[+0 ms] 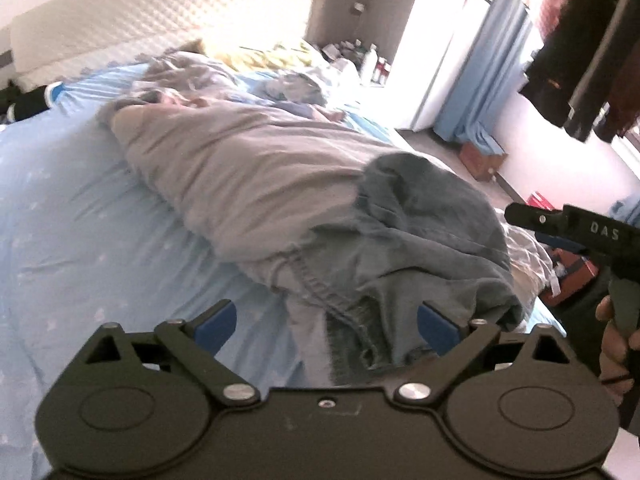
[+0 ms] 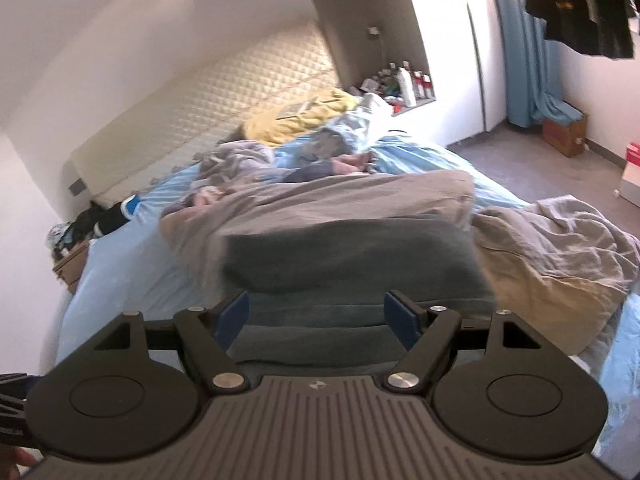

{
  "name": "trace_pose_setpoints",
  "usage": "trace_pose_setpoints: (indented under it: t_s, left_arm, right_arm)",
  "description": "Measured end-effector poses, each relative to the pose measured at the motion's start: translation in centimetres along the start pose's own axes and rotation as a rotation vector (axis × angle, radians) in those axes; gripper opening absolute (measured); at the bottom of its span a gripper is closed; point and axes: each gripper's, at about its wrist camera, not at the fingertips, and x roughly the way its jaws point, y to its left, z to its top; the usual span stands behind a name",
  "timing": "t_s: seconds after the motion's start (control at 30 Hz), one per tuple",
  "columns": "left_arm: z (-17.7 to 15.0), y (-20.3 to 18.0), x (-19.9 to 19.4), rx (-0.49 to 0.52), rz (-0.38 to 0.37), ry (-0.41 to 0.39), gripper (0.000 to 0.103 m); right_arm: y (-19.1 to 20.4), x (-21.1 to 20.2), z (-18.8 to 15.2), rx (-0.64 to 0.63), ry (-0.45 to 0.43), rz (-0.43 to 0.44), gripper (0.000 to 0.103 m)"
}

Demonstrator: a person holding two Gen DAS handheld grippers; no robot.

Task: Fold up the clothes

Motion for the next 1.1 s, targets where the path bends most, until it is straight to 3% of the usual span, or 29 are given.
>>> trace_pose_setpoints:
  t_s: [0.43, 0.7, 0.93, 1.1]
  left_arm:
    - [-3.3, 10.1, -9.0, -0.104, 0.145, -0.115, 0.099]
    - [-8.0, 18.2, -16.0, -0.018, 0.229, -0.212, 0.099]
    - [-12.7, 26.7, -19.7, -0.025, 0.263, -0.151, 0.099]
    - [-14.2, 29.9, -22.7, -0.076, 0.284, -0.143, 0.099]
  right_arm:
    - [11.6, -0.9, -3.3, -0.144, 0.026, 0.097, 0.077]
    - [22.1, -3.5, -8.6, -0.181, 0.006, 0.119, 0.077]
    - [31.4, -5.1, -15.8, -0.195, 0.052, 0.123, 0.078]
    - [35.1, -6.6, -18.1, -0.214, 0.108, 0.137, 0.08]
